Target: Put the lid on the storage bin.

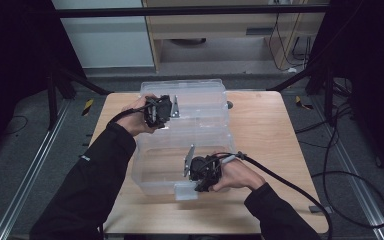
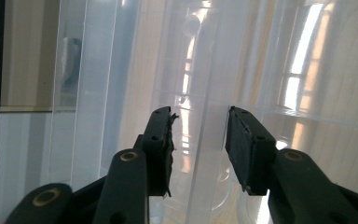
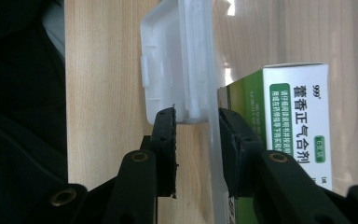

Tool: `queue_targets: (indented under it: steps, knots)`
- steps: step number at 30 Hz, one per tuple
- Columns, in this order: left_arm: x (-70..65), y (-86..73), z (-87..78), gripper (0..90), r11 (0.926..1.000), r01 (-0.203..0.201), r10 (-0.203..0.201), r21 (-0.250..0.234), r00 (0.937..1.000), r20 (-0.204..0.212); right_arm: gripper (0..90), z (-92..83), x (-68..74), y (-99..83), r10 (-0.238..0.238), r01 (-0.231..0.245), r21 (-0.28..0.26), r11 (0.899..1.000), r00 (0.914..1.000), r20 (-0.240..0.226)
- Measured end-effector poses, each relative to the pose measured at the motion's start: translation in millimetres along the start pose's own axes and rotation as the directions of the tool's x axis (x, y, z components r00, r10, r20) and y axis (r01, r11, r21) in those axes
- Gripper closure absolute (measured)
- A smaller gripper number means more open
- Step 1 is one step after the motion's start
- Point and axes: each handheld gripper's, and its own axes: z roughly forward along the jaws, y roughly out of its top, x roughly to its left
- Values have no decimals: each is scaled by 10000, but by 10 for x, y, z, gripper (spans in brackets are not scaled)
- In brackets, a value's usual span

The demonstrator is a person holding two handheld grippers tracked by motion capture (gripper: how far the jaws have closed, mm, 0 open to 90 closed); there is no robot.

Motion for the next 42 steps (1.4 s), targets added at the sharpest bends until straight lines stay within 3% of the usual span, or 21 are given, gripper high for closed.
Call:
queue_targets:
  steps: [10,19,25,29,38,41,42]
  knots:
    - [-17,16,12,726,9998,-157,155,112,9997,174,688,0,2,-1,-20,20,-11,10000,10000,18]
    - [-21,33,-1,750,9996,-196,189,208,9993,324,690,-3,11,-11,87,-86,-103,9999,9999,100]
    - [-27,49,-23,771,9989,-452,447,135,9983,382,692,-2,15,-12,49,-48,-130,9999,9999,117]
    - [-29,41,-47,788,9994,-341,346,-111,9978,557,692,-1,20,-11,43,-41,-128,9999,9999,153]
    - [-52,76,-105,808,9989,-458,458,-20,9967,672,693,1,40,-11,127,-124,-125,9998,9995,277]
    - [-50,100,-137,814,9966,-811,818,-124,9940,719,692,2,44,-2,113,-111,-44,9999,9994,322]
    - [-62,105,-153,816,9971,-755,758,-73,9941,780,692,3,39,-3,80,-79,-59,10000,9995,317]
